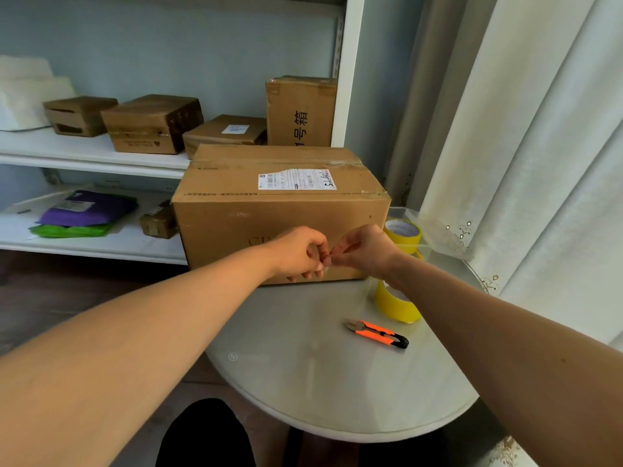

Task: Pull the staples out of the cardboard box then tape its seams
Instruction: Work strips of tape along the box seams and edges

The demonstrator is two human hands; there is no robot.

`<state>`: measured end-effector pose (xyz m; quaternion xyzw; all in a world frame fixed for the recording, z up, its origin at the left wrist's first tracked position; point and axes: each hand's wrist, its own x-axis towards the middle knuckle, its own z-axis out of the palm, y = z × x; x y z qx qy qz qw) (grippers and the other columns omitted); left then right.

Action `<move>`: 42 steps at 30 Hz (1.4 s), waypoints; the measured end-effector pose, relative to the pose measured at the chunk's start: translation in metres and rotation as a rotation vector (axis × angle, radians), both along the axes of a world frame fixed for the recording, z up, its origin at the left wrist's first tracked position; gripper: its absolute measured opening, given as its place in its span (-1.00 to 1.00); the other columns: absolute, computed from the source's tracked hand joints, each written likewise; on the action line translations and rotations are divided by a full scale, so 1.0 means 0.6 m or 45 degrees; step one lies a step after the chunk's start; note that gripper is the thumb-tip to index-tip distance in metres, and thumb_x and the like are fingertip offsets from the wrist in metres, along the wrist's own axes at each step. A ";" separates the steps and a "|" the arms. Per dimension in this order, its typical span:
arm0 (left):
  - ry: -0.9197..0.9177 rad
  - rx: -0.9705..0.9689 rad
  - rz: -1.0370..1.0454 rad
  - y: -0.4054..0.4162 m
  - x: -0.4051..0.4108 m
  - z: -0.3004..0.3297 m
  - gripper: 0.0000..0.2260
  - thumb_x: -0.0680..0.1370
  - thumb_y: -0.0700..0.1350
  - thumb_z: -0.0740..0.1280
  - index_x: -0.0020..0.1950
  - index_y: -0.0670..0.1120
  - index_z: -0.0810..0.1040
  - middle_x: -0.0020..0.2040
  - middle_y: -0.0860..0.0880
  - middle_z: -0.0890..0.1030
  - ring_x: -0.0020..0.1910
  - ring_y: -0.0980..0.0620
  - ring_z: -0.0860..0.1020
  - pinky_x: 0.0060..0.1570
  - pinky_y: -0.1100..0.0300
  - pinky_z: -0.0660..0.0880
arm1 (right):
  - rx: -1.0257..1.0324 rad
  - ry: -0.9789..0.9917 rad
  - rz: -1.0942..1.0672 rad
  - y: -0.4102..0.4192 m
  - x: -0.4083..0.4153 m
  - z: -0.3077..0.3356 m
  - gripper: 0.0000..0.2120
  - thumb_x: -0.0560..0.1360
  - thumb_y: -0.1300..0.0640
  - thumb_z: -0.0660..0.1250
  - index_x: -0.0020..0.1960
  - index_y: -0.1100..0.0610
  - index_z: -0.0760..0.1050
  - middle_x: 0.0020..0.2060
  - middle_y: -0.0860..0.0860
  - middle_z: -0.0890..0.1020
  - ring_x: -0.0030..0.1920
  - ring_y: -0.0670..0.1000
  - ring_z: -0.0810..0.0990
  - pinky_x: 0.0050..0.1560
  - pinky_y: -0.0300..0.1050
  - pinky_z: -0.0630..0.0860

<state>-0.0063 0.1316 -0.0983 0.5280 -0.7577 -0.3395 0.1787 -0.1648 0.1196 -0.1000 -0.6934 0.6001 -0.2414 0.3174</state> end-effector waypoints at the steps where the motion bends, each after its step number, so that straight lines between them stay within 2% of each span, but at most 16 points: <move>1: -0.007 0.003 -0.005 0.001 0.003 0.003 -0.82 0.55 -0.28 0.28 -0.18 -0.03 0.47 -0.17 -0.06 0.62 -0.32 0.11 0.52 -0.43 0.29 0.44 | -0.005 0.002 0.024 0.003 0.002 0.007 -0.77 0.34 0.12 0.55 -0.07 0.21 0.65 -0.12 0.11 0.67 -0.12 -0.02 0.56 0.02 -0.11 0.54; 2: -0.020 0.001 -0.011 0.003 0.006 0.008 -0.83 0.55 -0.28 0.27 -0.17 -0.03 0.47 -0.17 -0.05 0.62 -0.32 0.11 0.52 -0.42 0.29 0.44 | -0.006 0.004 0.055 0.006 0.006 0.017 -0.76 0.35 0.14 0.54 -0.03 0.22 0.65 -0.13 0.09 0.66 -0.13 -0.04 0.56 -0.01 -0.18 0.56; 4: -0.042 -0.010 -0.030 0.007 0.011 0.016 -0.82 0.55 -0.28 0.27 -0.18 -0.02 0.45 -0.20 -0.01 0.61 -0.33 0.13 0.52 -0.42 0.30 0.44 | 0.030 -0.012 0.136 0.014 0.011 0.034 -0.76 0.40 0.22 0.50 0.04 0.25 0.63 -0.20 0.04 0.63 -0.24 -0.10 0.55 -0.26 -0.41 0.49; 5: -0.043 -0.018 -0.036 0.009 0.012 0.019 -0.81 0.55 -0.28 0.26 -0.17 -0.02 0.46 -0.21 0.00 0.60 -0.34 0.13 0.52 -0.42 0.31 0.44 | 0.065 -0.020 0.163 0.016 0.013 0.040 -0.77 0.41 0.27 0.47 0.06 0.28 0.62 -0.24 0.03 0.61 -0.30 -0.12 0.54 -0.39 -0.46 0.43; 7: -0.046 -0.035 -0.043 0.013 0.015 0.028 -0.83 0.55 -0.29 0.26 -0.15 -0.04 0.47 -0.21 -0.01 0.61 -0.34 0.13 0.51 -0.40 0.29 0.43 | 0.097 -0.012 0.164 0.018 0.017 0.049 -0.77 0.42 0.30 0.46 0.07 0.33 0.61 -0.29 0.04 0.60 -0.37 -0.13 0.54 -0.48 -0.44 0.40; 11: -0.071 -0.060 -0.019 0.015 0.021 0.041 -0.87 0.55 -0.28 0.27 -0.12 -0.06 0.50 -0.19 -0.03 0.63 -0.33 0.12 0.52 -0.39 0.28 0.45 | 0.103 0.080 0.113 0.016 0.019 0.055 -0.77 0.42 0.22 0.48 0.04 0.30 0.63 -0.19 0.09 0.66 -0.35 -0.11 0.57 -0.16 -0.18 0.58; 12: -0.074 -0.066 -0.009 0.015 0.023 0.044 -0.88 0.55 -0.28 0.27 -0.10 -0.07 0.50 -0.18 -0.04 0.63 -0.32 0.11 0.52 -0.39 0.27 0.45 | 0.099 0.090 0.108 0.017 0.019 0.055 -0.78 0.42 0.21 0.48 0.03 0.29 0.64 -0.18 0.10 0.66 -0.35 -0.10 0.57 -0.15 -0.17 0.58; 16: -0.077 -0.059 -0.011 0.018 0.026 0.048 -0.88 0.55 -0.28 0.27 -0.10 -0.08 0.50 -0.18 -0.05 0.63 -0.31 0.09 0.52 -0.39 0.26 0.44 | 0.059 0.099 0.097 0.021 0.016 0.058 -0.77 0.42 0.15 0.48 0.04 0.22 0.64 -0.11 0.06 0.67 -0.30 -0.11 0.59 -0.39 -0.33 0.45; 20: -0.076 -0.036 -0.036 0.021 0.017 0.051 -0.85 0.55 -0.28 0.27 -0.14 -0.05 0.47 -0.18 -0.05 0.62 -0.31 0.09 0.52 -0.36 0.25 0.45 | 0.062 0.078 0.101 0.022 0.020 0.062 -0.76 0.43 0.10 0.47 0.02 0.22 0.62 -0.09 0.08 0.68 -0.25 -0.10 0.61 -0.20 -0.21 0.54; 25: -0.116 -0.028 -0.025 0.022 0.010 0.057 -0.89 0.56 -0.27 0.27 -0.09 -0.07 0.47 -0.14 -0.06 0.64 -0.29 0.09 0.52 -0.36 0.26 0.45 | 0.008 0.172 0.106 0.021 0.022 0.063 -0.81 0.45 0.11 0.45 -0.07 0.25 0.62 -0.24 0.06 0.66 -0.33 -0.08 0.60 -0.22 -0.22 0.55; 29: 0.050 0.083 0.155 0.018 0.002 0.064 -0.92 0.55 -0.31 0.29 -0.04 -0.15 0.52 -0.14 -0.12 0.63 -0.37 0.09 0.44 -0.44 0.25 0.43 | -0.190 0.310 0.079 0.009 0.027 0.063 -0.86 0.46 0.08 0.43 -0.12 0.16 0.61 -0.22 0.05 0.66 -0.17 0.03 0.63 -0.05 -0.01 0.62; 33: 0.226 0.169 0.400 0.006 -0.009 0.092 -0.90 0.55 -0.33 0.28 -0.03 -0.16 0.54 -0.20 -0.08 0.58 -0.36 0.09 0.42 -0.50 0.26 0.45 | -0.448 0.386 -0.065 0.010 0.037 0.066 -0.86 0.48 -0.03 0.35 -0.12 0.04 0.57 -0.13 -0.01 0.64 -0.10 0.03 0.60 -0.11 -0.02 0.59; 36: 0.264 0.008 0.570 -0.015 0.006 0.108 -0.71 0.54 -0.27 0.33 0.22 -0.10 0.39 -0.11 -0.11 0.52 -0.22 0.00 0.48 -0.36 0.19 0.41 | -0.578 0.158 -0.255 0.015 0.030 0.076 -0.86 0.50 -0.02 0.34 -0.18 0.01 0.54 -0.17 -0.02 0.63 -0.12 0.03 0.59 -0.11 -0.03 0.55; 39: 0.080 -0.415 0.669 -0.036 0.052 0.126 -0.69 0.53 -0.24 0.32 0.25 -0.04 0.40 0.10 -0.08 0.53 0.06 -0.05 0.53 0.03 0.09 0.51 | -0.529 -0.338 -0.518 0.006 0.009 0.083 -0.83 0.52 -0.01 0.35 -0.17 0.07 0.57 -0.25 -0.01 0.62 -0.16 0.02 0.60 0.00 0.08 0.59; 41: -0.126 -0.645 0.613 -0.043 0.079 0.135 -0.74 0.55 -0.21 0.29 0.23 -0.03 0.45 0.19 -0.06 0.51 0.16 -0.04 0.49 0.18 0.02 0.47 | -0.422 -0.546 -0.633 0.000 0.004 0.078 -0.80 0.53 0.00 0.34 -0.03 0.13 0.61 -0.18 0.02 0.63 -0.09 0.03 0.59 0.06 0.01 0.57; 42: -0.305 -0.673 0.582 -0.046 0.089 0.135 -0.74 0.57 -0.18 0.26 0.26 -0.05 0.45 0.25 -0.08 0.48 0.22 -0.06 0.46 0.23 0.00 0.43 | -0.376 -0.608 -0.666 -0.002 0.006 0.074 -0.76 0.54 0.00 0.33 0.10 0.13 0.59 -0.06 0.02 0.63 0.02 0.05 0.59 0.09 -0.05 0.54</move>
